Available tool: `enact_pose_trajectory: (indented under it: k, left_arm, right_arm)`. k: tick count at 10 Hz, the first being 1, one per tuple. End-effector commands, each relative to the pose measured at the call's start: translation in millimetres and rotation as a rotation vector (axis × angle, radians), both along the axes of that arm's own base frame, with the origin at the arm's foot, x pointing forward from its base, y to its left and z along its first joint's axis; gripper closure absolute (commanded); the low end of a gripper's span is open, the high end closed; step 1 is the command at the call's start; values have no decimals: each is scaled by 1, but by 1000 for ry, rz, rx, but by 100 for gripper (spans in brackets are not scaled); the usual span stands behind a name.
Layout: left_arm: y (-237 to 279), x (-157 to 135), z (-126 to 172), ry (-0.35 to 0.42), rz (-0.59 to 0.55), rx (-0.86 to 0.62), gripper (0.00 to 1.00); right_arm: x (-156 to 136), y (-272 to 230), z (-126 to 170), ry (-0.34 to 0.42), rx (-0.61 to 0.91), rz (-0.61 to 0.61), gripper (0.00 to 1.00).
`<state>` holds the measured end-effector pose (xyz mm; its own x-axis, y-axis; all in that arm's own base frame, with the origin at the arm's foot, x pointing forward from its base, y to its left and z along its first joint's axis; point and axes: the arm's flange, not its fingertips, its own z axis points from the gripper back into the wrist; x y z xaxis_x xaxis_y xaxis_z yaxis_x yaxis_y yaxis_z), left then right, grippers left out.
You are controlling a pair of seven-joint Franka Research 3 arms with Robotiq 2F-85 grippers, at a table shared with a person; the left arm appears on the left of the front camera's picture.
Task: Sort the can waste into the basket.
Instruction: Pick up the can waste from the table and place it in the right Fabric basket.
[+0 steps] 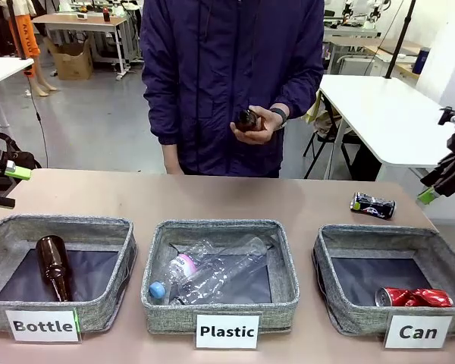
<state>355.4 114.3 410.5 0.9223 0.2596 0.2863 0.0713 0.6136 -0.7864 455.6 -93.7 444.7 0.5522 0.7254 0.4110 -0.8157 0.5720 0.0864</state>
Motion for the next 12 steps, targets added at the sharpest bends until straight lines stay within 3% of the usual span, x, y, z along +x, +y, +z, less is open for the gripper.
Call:
enact_pose_trajectory:
  k: [1, 7, 12]
  left_arm:
    - [2, -2, 0, 3, -7, -2, 0]
    - [2, -2, 0, 3, -7, -2, 0]
    - [2, -2, 0, 3, -7, -2, 0]
  right_arm:
    - [7, 8, -10, -80, -42, 41, 0]
    - [109, 35, -58, -122, -330, 166, 0]
    - [161, 49, -104, -19, -345, 284, 0]
